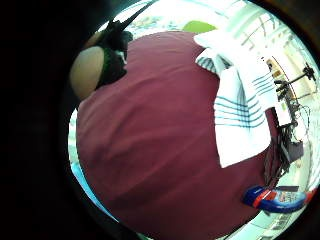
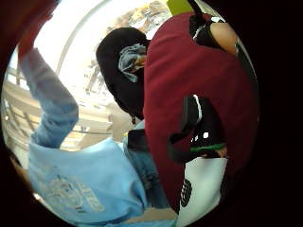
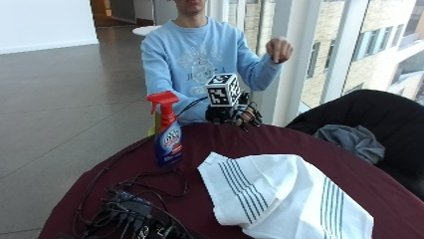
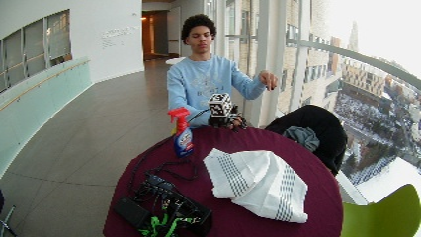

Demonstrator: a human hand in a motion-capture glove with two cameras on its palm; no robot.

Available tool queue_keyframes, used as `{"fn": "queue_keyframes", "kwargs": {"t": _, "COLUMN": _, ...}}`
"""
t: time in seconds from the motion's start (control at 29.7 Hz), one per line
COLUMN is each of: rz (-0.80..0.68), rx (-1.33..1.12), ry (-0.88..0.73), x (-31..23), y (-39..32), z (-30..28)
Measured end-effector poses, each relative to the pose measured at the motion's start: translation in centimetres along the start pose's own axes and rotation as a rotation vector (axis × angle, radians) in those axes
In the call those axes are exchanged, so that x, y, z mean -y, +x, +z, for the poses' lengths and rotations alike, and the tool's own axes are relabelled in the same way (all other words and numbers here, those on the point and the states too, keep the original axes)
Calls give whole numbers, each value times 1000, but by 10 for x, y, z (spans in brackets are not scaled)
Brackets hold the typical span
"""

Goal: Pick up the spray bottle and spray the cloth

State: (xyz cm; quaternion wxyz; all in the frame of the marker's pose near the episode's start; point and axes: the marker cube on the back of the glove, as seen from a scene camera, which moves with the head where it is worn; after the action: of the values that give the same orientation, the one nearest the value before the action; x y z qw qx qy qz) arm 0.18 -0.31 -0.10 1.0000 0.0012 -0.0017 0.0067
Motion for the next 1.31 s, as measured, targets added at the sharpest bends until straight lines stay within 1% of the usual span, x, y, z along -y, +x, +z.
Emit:
{"fn": "queue_keyframes", "kwargs": {"t": 0.37, "rz": 65, "rx": 2, "ry": -37, "x": 14, "y": 19, "z": -2}}
{"fn": "queue_keyframes", "kwargs": {"t": 0.64, "rz": 119, "rx": -23, "ry": -60, "x": 14, "y": 31, "z": -3}}
{"fn": "queue_keyframes", "kwargs": {"t": 0.84, "rz": 125, "rx": -57, "ry": -74, "x": 9, "y": 35, "z": -7}}
{"fn": "queue_keyframes", "kwargs": {"t": 0.94, "rz": 121, "rx": -89, "ry": -70, "x": -2, "y": 35, "z": -9}}
{"fn": "queue_keyframes", "kwargs": {"t": 1.08, "rz": 110, "rx": -130, "ry": -25, "x": -30, "y": 33, "z": -16}}
{"fn": "queue_keyframes", "kwargs": {"t": 1.31, "rz": 154, "rx": -119, "ry": 64, "x": -85, "y": 35, "z": -40}}
